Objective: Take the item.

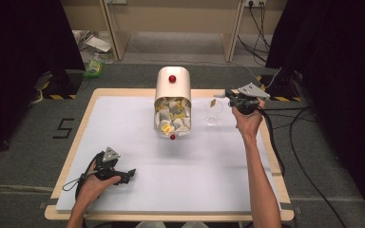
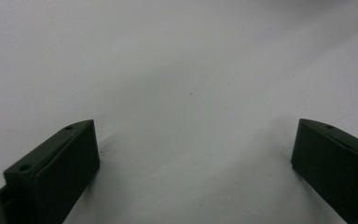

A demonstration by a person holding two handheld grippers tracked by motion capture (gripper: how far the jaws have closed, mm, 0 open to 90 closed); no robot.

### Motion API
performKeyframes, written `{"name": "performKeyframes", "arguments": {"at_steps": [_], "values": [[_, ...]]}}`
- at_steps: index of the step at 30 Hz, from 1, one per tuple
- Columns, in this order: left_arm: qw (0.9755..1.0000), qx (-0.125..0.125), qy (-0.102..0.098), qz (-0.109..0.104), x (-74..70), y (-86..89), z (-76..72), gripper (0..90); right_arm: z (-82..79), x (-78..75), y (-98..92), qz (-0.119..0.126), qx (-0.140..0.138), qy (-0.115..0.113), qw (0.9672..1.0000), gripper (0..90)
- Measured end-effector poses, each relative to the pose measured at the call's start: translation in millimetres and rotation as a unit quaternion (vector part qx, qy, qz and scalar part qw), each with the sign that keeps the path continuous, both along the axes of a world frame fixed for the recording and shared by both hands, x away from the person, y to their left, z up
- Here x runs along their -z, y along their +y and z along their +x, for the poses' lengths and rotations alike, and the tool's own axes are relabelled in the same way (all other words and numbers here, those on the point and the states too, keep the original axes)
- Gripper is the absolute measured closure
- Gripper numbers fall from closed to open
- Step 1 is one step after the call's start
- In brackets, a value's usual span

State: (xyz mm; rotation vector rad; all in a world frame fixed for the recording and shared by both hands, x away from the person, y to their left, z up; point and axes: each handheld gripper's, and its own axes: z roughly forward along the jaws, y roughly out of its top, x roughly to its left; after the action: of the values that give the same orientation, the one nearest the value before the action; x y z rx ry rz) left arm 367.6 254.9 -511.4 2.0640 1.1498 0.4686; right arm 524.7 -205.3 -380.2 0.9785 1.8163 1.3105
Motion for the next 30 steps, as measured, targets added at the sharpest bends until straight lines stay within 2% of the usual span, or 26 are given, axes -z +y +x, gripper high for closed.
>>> {"name": "performKeyframes", "arguments": {"at_steps": [10,30], "values": [[1.0000,0.000,0.000,0.000,0.0,0.0,-0.1,0.0,7.1,22.3,7.7,-0.034,-0.002,0.023,0.9992,90.0],[1.0000,0.000,0.000,0.000,0.0,0.0,0.0,0.0,13.0,40.5,17.1,-0.051,-0.014,0.050,0.9974,89.5]]}}
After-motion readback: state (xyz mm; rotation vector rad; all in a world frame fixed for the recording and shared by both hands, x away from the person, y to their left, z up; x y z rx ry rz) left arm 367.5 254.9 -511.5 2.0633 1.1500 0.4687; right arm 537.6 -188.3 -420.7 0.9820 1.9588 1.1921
